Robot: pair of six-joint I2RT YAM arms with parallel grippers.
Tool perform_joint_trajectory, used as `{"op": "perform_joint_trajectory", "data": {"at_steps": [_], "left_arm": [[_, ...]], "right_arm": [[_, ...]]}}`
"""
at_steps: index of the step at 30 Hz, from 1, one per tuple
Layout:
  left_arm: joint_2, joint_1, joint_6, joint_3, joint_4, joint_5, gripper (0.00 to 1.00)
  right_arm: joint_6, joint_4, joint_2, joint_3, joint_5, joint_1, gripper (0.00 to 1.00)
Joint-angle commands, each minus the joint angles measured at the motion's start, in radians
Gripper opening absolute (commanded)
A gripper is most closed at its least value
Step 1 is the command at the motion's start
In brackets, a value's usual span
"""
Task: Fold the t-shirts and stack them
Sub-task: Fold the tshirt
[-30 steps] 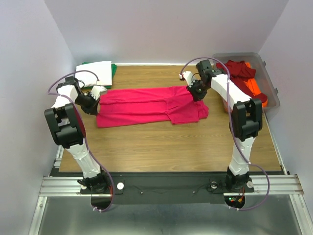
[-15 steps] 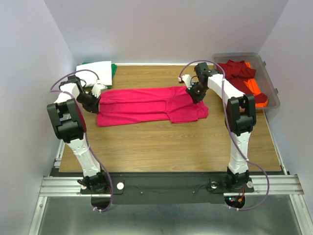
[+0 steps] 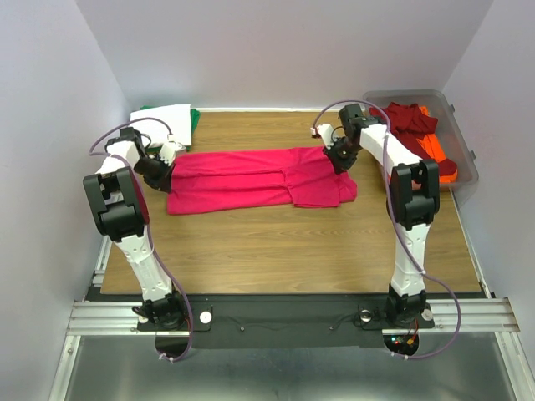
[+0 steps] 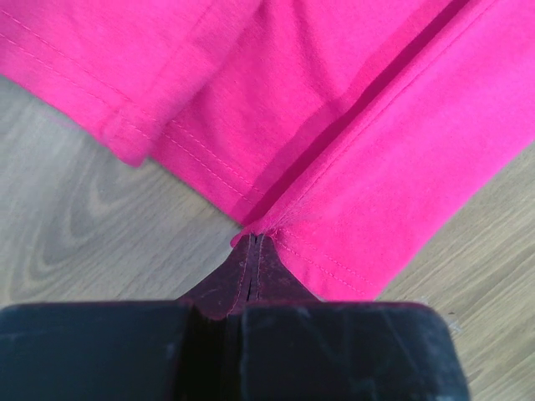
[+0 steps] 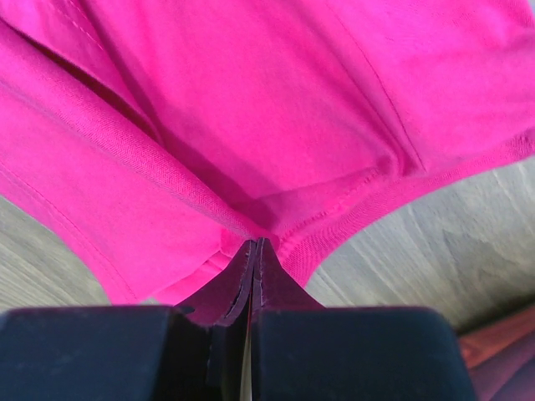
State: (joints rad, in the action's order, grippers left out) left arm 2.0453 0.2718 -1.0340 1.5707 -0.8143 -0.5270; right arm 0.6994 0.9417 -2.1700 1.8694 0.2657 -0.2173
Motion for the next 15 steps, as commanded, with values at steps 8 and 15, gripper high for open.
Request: {"op": "perform_joint_trajectory", "data": {"at_steps": [8,15], "left_arm": [[0.01,-0.02,0.09,0.043,0.026,-0.001,0.27],[-0.16,0.001,0.111,-0.075,0.073,-0.031,0.42]], "right_arm": [[-0.044,0.011,-0.022,0.068,-0.019,0.033,0.39],[-0.133,0.106,0.064,0.077,0.075,0.114,0.56]]}}
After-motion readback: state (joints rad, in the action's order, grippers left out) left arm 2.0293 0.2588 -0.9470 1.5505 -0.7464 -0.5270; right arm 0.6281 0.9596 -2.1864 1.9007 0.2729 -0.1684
